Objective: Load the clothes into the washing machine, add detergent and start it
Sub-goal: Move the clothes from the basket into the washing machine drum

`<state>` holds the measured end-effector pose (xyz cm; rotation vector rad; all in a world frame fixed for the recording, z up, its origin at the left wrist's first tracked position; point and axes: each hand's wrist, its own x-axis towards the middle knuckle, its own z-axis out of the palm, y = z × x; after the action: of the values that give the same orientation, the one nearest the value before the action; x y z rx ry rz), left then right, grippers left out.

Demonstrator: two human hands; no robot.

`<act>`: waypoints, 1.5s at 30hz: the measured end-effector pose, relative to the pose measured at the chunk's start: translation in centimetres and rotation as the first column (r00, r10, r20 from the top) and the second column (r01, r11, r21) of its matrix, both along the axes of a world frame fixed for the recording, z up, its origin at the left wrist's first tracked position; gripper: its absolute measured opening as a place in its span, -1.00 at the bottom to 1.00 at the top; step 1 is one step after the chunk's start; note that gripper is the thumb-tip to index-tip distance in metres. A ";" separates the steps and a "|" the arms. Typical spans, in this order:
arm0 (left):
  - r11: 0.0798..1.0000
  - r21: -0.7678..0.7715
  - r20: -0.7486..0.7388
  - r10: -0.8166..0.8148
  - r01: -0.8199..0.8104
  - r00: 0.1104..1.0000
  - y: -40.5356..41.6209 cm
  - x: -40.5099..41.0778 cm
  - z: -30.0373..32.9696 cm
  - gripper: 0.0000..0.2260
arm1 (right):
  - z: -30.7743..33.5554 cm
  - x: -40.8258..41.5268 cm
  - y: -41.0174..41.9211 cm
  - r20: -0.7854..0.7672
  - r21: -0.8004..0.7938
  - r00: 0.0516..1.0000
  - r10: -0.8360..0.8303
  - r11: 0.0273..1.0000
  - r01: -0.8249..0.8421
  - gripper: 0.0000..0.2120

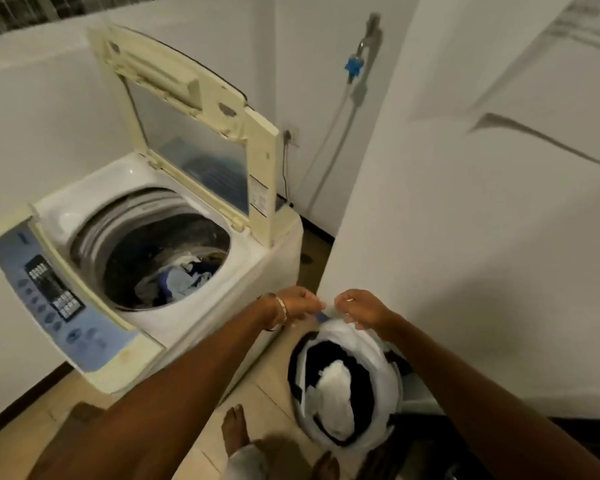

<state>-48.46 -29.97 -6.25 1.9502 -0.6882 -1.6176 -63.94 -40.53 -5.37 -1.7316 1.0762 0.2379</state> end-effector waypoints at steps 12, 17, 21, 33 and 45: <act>0.957 0.162 -0.118 0.259 -0.239 0.959 -2.4 -8.7 -18.2 -0.89 | -18.8 -7.5 -0.8 -0.214 0.082 0.975 -0.062 0.993 0.082 -0.82; 0.931 0.213 -0.184 0.336 -0.297 0.924 -3.5 -10.6 -27.4 -0.47 | -27.3 -9.4 -0.9 -0.288 0.031 0.957 -0.019 0.999 0.029 -0.67; 0.913 0.255 -0.154 0.363 -0.318 0.919 -3.7 -11.7 -35.9 -0.73 | -34.1 -10.6 -1.7 -0.344 0.028 0.936 -0.068 0.996 0.082 -0.64; 0.859 0.321 -0.012 0.425 -0.399 0.905 -4.5 -13.0 -53.9 -0.24 | -52.8 -11.9 -2.1 -0.322 0.079 0.889 -0.326 0.926 0.368 -0.54; 0.779 0.504 0.160 0.340 -0.373 0.927 -3.1 -13.6 -64.6 0.13 | -65.3 -13.6 -3.0 -0.376 -0.018 0.829 -0.415 0.897 0.441 0.31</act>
<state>-62.05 -33.09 -70.80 2.3358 0.1503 -1.6124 -77.51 -43.50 -70.66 -1.3616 1.6861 0.3215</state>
